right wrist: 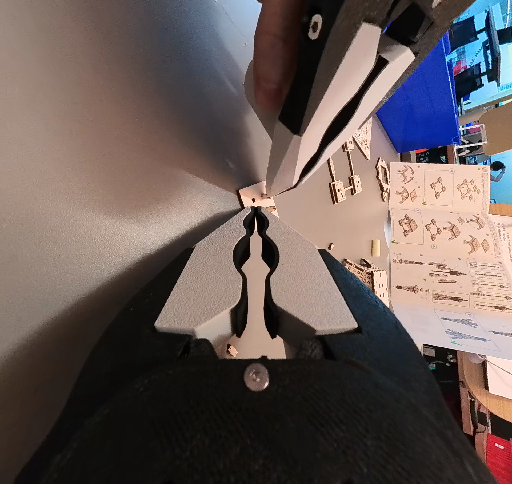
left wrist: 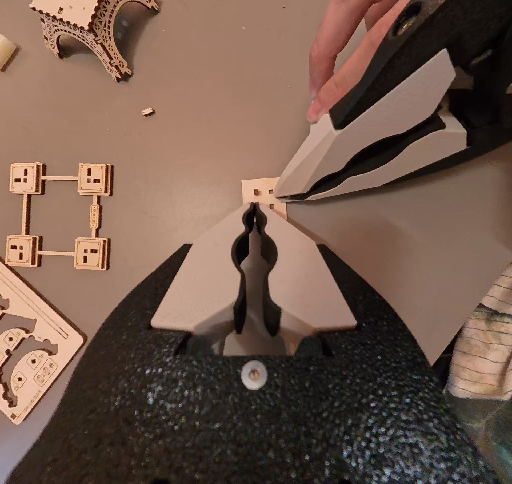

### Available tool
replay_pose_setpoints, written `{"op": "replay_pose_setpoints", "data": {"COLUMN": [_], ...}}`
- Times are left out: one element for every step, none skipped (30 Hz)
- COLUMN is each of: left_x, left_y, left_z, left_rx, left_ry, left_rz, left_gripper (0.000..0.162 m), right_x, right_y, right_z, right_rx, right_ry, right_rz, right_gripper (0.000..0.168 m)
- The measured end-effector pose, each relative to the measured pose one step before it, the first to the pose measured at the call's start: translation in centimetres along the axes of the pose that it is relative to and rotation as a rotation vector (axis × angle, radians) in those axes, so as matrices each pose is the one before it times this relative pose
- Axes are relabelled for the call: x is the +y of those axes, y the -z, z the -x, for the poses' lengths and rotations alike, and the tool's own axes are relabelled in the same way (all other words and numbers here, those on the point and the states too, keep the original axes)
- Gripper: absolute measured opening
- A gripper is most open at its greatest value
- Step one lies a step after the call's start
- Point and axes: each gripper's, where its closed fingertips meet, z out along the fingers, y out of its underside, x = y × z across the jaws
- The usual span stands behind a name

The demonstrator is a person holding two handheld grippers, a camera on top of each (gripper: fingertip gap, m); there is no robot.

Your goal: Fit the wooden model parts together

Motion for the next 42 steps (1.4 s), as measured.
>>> {"op": "replay_pose_setpoints", "data": {"left_x": [0.054,0.111,0.149,0.006,-0.117,-0.128,-0.067,0.037,0.069,0.086,0.053,-0.015,-0.015,0.004,-0.031,-0.031,-0.003,0.001,0.006,0.000,0.013,0.004,0.013,0.001,0.012,0.000,0.000,-0.001,0.008,-0.011,0.009,0.009,0.002,0.004,-0.004,0.001,-0.003,-0.014,-0.006,-0.001,-0.008,-0.005], "left_y": [-0.008,0.009,0.038,0.053,0.061,0.032,-0.037,-0.089,-0.108,-0.111,-0.103,-0.065,-0.028,0.007,0.029,0.016,0.008,-0.004,-0.001,0.009,0.001,-0.001,0.007,-0.002,0.008,-0.006,-0.003,-0.002,0.004,0.002,0.002,0.005,-0.004,0.001,0.005,-0.003,-0.005,-0.005,-0.005,0.001,-0.005,-0.003], "left_z": [-0.018,-0.020,0.011,0.063,0.024,-0.099,-0.069,0.021,0.063,0.005,-0.049,-0.044,-0.020,0.025,-0.001,-0.024,-0.017,0.006,0.009,0.021,0.033,0.030,0.050,0.028,0.018,0.002,0.007,0.006,0.000,0.004,0.008,-0.001,0.005,-0.003,0.006,-0.006,0.008,-0.008,-0.001,0.001,0.004,-0.003], "left_rx": [-0.0002,0.0007,0.0006,-0.0024,0.0010,0.0080,0.0042,-0.0029,-0.0062,-0.0020,0.0029,0.0031,0.0010,-0.0023,-0.0015,0.0007,-0.0001,-0.0002,-0.0001,-0.0015,-0.0032,-0.0038,-0.0030,0.0000,0.0017,0.0014,0.0005,-0.0007,-0.0009,0.0000,0.0013,0.0022,0.0026,0.0028,0.0023,0.0010,0.0002,0.0003,-0.0003,-0.0020,-0.0029,-0.0030], "left_ry": [0.0036,0.0035,0.0023,0.0044,0.0062,0.0048,0.0019,-0.0021,-0.0043,-0.0017,0.0014,0.0027,0.0018,0.0003,-0.0008,0.0010,0.0015,0.0014,0.0022,0.0003,-0.0030,-0.0032,-0.0010,0.0034,0.0038,0.0024,0.0032,0.0032,0.0031,0.0011,-0.0007,-0.0004,-0.0017,-0.0012,0.0003,0.0002,-0.0001,0.0023,0.0014,-0.0027,-0.0041,-0.0029], "left_rz": [-0.0015,0.0020,0.0049,-0.0024,-0.0101,-0.0094,-0.0036,0.0022,0.0047,0.0054,0.0022,-0.0028,-0.0025,-0.0014,-0.0042,-0.0042,-0.0030,-0.0028,-0.0026,-0.0029,-0.0042,-0.0052,-0.0063,-0.0072,-0.0077,-0.0086,-0.0092,-0.0089,-0.0082,-0.0079,-0.0070,-0.0049,-0.0044,-0.0048,-0.0044,-0.0043,-0.0045,-0.0038,-0.0026,-0.0022,-0.0019,-0.0017], "left_gripper": [0.000,0.000,0.000,0.005,0.009,0.008,0.006,0.004,0.003,0.003,0.004,0.004,0.003,0.003,0.001,0.000,0.000,0.000,0.000,0.000,0.000,0.000,0.000,0.000,0.000,0.000,0.000,0.000,0.000,0.000,0.000,0.000,0.000,0.000,0.000,0.000,0.000,0.000,0.000,0.000,0.000,0.000], "right_x": [0.002,0.002,-0.009,0.001,-0.003,0.000,-0.012,0.000,-0.004,-0.004,-0.007,0.002,-0.008,-0.001,-0.002,-0.006,-0.008,-0.001,-0.003,-0.013,0.001,-0.004,0.000,-0.004,-0.002,-0.005,0.002,0.000,-0.007,0.000,-0.004,-0.003,0.007,-0.007,0.005,-0.004,0.000,0.003,-0.019,-0.054,-0.144,-0.054], "right_y": [0.009,0.001,0.006,0.001,0.008,0.004,0.010,-0.002,0.010,-0.002,0.008,0.003,0.008,-0.003,0.006,0.007,0.006,0.007,-0.001,0.010,-0.003,0.004,0.007,-0.001,-0.001,0.005,0.001,0.009,0.008,0.005,0.006,0.005,0.006,0.013,0.011,0.008,0.020,0.021,0.046,0.093,0.110,0.088], "right_z": [0.003,0.007,0.009,0.001,0.009,0.009,0.006,0.000,0.009,0.005,0.005,0.012,0.002,0.010,0.008,0.008,0.008,0.005,0.004,0.007,0.001,0.005,-0.003,0.007,-0.001,-0.002,0.013,0.000,0.006,0.007,0.008,0.000,0.000,0.007,0.000,0.004,0.002,0.003,0.012,-0.067,-0.458,-0.509], "right_rx": [0.0001,-0.0001,-0.0005,-0.0002,0.0001,0.0005,0.0009,0.0010,0.0006,0.0000,-0.0008,-0.0008,-0.0007,-0.0004,-0.0001,0.0001,0.0002,0.0002,0.0000,-0.0006,-0.0004,-0.0003,-0.0006,-0.0006,0.0000,-0.0001,-0.0010,-0.0008,0.0004,0.0006,0.0005,0.0006,0.0003,-0.0007,-0.0016,-0.0020,-0.0016,-0.0007,-0.0022,0.0001,0.0231,0.0186], "right_ry": [0.0001,-0.0008,-0.0006,0.0003,0.0000,0.0008,0.0024,0.0026,0.0013,-0.0006,-0.0022,-0.0027,-0.0021,-0.0012,-0.0001,0.0001,0.0000,-0.0002,-0.0004,-0.0019,-0.0023,-0.0017,-0.0017,-0.0035,-0.0017,-0.0004,-0.0016,-0.0012,0.0004,0.0014,0.0020,0.0006,0.0000,-0.0015,-0.0048,-0.0065,-0.0047,-0.0045,-0.0092,-0.0155,-0.0288,-0.0318], "right_rz": [0.0001,0.0002,0.0003,0.0001,0.0004,0.0009,0.0013,0.0012,0.0006,-0.0003,-0.0011,-0.0014,-0.0012,-0.0007,-0.0002,0.0001,0.0000,-0.0001,-0.0002,-0.0002,-0.0008,-0.0006,0.0001,0.0005,0.0002,0.0000,0.0005,0.0008,0.0007,0.0015,0.0019,0.0017,0.0011,0.0002,-0.0007,-0.0009,-0.0024,-0.0055,-0.0100,-0.0163,-0.0228,-0.0121], "right_gripper": [0.000,0.000,0.000,0.000,0.000,0.000,0.000,0.000,0.000,0.000,0.000,0.000,0.000,0.000,0.000,0.000,0.000,0.000,0.000,0.000,0.000,0.000,0.000,0.000,0.000,0.000,0.000,0.000,0.000,0.000,0.000,0.000,0.000,0.000,0.000,0.000,0.000,0.000,0.000,0.000,0.000,0.000]}}
